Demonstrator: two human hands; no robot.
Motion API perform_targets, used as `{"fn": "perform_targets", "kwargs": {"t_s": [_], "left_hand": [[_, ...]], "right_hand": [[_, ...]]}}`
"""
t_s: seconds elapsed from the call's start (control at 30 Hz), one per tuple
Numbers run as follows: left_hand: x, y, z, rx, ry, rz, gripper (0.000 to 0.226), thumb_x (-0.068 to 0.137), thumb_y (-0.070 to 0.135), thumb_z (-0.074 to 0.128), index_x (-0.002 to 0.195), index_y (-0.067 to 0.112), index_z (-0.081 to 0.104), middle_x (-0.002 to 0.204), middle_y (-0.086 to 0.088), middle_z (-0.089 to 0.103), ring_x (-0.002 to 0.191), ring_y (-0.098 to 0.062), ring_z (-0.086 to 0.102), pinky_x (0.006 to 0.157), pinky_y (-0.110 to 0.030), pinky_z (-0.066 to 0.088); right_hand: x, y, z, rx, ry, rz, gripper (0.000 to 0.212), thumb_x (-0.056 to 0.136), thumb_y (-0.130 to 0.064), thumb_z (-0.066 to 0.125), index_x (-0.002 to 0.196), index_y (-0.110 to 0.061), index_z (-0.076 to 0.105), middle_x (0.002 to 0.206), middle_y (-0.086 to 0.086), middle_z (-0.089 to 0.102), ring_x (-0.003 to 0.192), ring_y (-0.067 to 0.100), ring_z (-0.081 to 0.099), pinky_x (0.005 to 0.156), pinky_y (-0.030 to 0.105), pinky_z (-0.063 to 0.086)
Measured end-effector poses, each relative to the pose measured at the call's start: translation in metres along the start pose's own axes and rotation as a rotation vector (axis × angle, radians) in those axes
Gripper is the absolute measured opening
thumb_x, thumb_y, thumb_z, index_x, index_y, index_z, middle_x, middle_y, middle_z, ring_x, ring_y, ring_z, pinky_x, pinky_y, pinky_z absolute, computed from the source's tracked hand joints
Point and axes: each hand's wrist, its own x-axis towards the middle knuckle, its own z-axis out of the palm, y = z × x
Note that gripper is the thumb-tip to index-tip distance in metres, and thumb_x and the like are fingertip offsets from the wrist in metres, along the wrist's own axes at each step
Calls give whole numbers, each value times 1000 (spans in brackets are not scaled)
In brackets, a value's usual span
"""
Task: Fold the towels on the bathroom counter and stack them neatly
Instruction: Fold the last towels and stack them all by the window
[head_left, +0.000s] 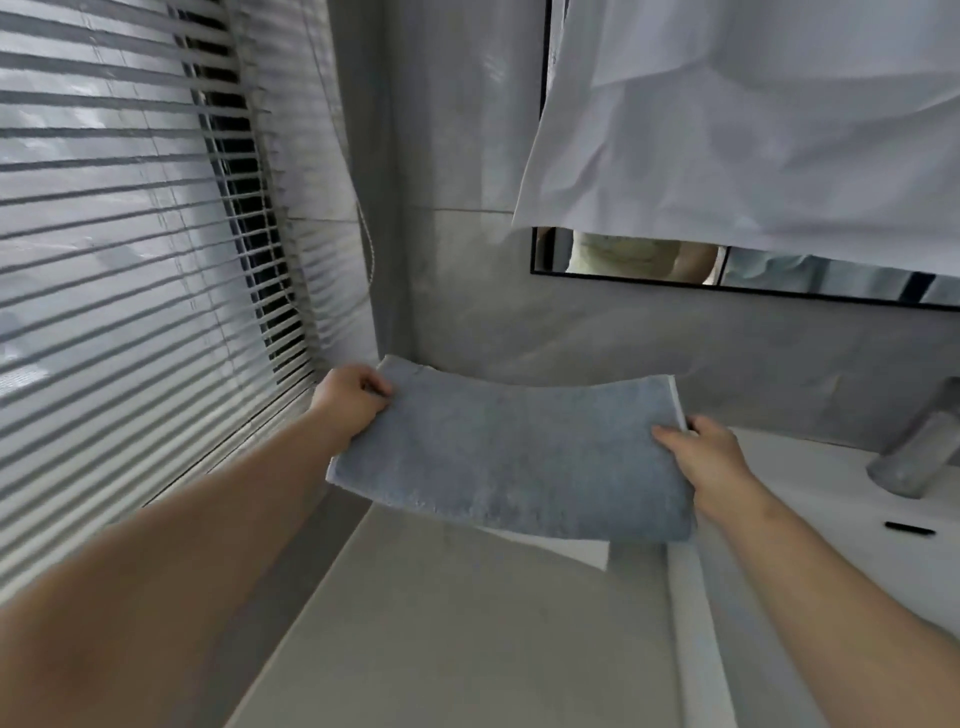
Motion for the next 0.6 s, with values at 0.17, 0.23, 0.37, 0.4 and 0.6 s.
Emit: {"fn": "perform_targets", "kwargs": {"t_s": [0.17, 0.23, 0.37, 0.4, 0.6], "left_hand": [[53, -5, 15, -20, -57, 6, 22, 85, 5, 59, 75, 23, 66, 95, -4, 65, 86, -20, 57, 73, -25, 43], [72, -6, 23, 35, -68, 28, 19, 88, 10, 56, 84, 24, 68, 105, -4, 65, 96, -23, 59, 79, -25, 44], [103, -4, 40, 189, -105, 91, 26, 94, 12, 45, 96, 22, 68, 119, -6, 61, 105, -27, 56, 83, -26, 44], [107, -2, 44, 235, -116, 98, 29, 95, 11, 42, 99, 22, 68, 121, -7, 60, 105, -29, 56, 83, -29, 45], [121, 4, 67, 662, -166, 153, 40, 94, 5, 34, 114, 26, 62, 124, -10, 57, 108, -33, 56, 85, -37, 47]], "right_hand": [[34, 8, 26, -81, 74, -5, 15, 91, -6, 57, 79, -14, 51, 97, 16, 59, 70, 23, 56, 62, 31, 46], [48, 11, 35, -90, 91, 9, 18, 91, -6, 57, 78, -15, 49, 100, 18, 59, 74, 26, 57, 64, 32, 47], [75, 15, 47, -77, 90, 45, 9, 93, -7, 54, 85, -10, 51, 98, 15, 58, 71, 23, 56, 62, 32, 47], [80, 16, 49, -67, 81, 59, 3, 93, -7, 54, 91, -6, 53, 98, 16, 58, 70, 22, 56, 61, 31, 47], [95, 33, 53, -53, 71, 131, 10, 93, -8, 55, 101, -3, 54, 89, 13, 59, 71, 23, 57, 57, 28, 46]]}}
